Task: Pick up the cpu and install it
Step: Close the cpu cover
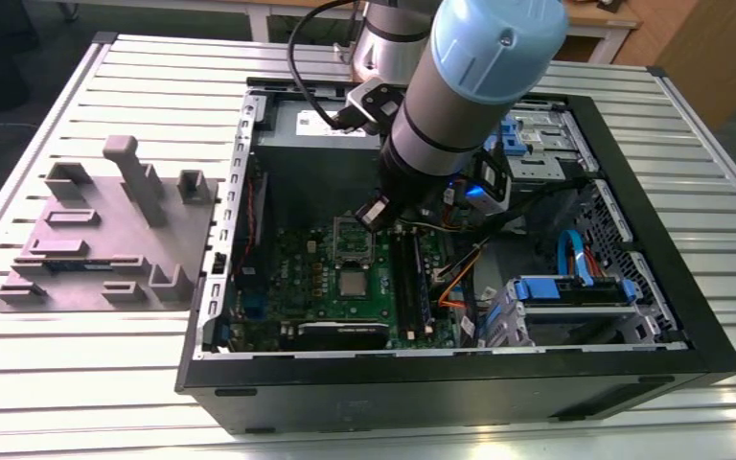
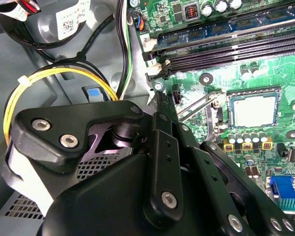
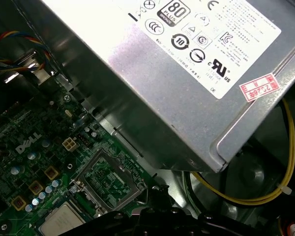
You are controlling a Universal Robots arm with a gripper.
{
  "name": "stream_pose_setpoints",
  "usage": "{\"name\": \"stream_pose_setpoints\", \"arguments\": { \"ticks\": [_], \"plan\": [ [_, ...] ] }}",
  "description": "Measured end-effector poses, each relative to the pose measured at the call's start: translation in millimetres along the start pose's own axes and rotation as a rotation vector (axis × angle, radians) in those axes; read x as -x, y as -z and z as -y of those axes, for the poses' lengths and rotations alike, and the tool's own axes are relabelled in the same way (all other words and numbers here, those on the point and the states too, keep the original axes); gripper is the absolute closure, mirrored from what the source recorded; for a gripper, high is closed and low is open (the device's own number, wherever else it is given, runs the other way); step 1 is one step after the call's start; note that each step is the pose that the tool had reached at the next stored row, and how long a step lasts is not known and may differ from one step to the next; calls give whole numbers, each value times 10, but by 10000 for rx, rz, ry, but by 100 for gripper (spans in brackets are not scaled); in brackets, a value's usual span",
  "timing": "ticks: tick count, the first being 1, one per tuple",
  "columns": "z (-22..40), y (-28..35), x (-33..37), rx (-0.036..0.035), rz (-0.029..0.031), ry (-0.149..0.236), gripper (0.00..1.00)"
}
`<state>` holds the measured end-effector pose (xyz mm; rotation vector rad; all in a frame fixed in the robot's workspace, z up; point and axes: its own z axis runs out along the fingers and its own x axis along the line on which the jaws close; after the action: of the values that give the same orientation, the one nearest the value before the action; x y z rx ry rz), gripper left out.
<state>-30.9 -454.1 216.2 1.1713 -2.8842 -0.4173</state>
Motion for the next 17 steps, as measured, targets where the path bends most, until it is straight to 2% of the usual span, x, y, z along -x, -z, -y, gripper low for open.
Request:
{"name": "stream_pose_setpoints", "arguments": {
  "ticks": [2, 3, 5, 7, 12, 17],
  "plan": [
    [0, -1, 0, -4, -3, 0, 90],
    [0, -1, 1, -24, -21, -3, 90],
    [0, 1, 0, -106, -101, -15, 90],
    [0, -1, 0, -135, -128, -18, 90],
    [-11, 12, -7, -145, -145, -2, 90],
    [-26, 59, -5, -141, -151, 34, 90]
  ]
}}
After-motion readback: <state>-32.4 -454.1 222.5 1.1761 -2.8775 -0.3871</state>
